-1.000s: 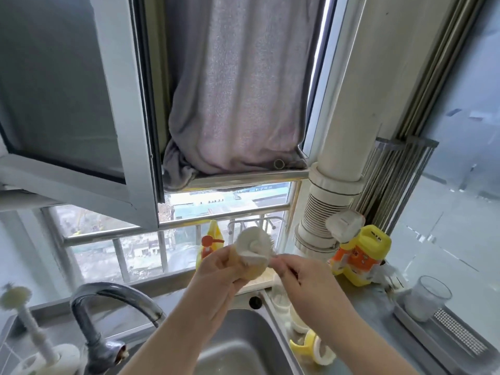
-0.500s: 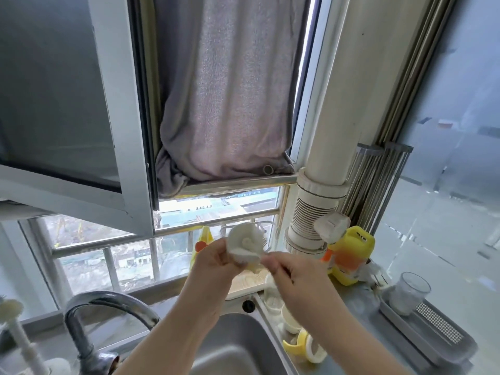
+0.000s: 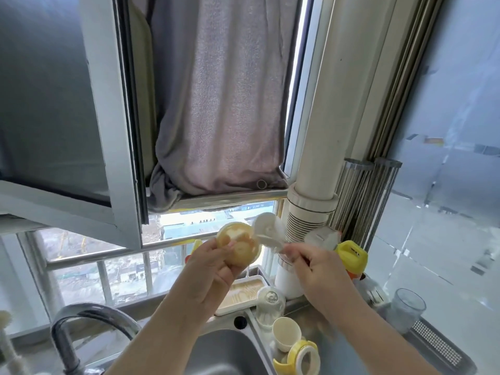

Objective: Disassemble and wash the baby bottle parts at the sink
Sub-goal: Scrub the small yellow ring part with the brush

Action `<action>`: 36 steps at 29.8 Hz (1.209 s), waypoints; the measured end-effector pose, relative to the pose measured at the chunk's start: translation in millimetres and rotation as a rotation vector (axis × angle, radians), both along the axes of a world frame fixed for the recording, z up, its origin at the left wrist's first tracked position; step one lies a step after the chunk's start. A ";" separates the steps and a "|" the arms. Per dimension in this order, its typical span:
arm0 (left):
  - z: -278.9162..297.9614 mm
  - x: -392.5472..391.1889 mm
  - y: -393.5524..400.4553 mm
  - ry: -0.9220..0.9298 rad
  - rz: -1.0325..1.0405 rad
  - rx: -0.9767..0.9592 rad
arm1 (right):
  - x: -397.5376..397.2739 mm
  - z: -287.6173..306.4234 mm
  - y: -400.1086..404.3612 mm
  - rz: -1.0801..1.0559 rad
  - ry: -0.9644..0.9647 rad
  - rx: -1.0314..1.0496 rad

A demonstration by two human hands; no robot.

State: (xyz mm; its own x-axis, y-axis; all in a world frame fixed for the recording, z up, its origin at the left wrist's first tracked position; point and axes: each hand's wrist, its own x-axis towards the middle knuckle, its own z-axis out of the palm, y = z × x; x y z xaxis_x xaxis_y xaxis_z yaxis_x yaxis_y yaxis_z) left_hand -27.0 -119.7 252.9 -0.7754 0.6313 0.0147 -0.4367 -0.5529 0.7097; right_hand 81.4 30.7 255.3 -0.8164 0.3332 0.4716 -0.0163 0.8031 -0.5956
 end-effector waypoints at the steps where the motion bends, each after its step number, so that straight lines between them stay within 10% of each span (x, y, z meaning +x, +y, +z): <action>1: 1.1 -0.5 0.6 -0.003 0.003 0.008 | 0.8 1.8 1.3 0.008 -0.007 -0.004; 19: 5.7 3.3 11.7 0.327 0.034 -0.222 | -17.9 15.1 -7.1 0.109 0.000 0.174; 36: 7.7 -9.6 14.7 -0.081 0.056 0.061 | -12.2 -6.6 6.9 0.183 0.103 0.027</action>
State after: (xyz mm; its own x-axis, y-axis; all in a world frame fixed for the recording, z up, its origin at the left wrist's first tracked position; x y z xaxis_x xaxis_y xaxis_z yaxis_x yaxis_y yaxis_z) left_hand -36.6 -105.0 260.6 -0.8095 0.5870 -0.0121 -0.4583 -0.6189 0.6379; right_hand 69.1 37.6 248.8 -0.8091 0.1699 0.5626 -0.2232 0.7968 -0.5615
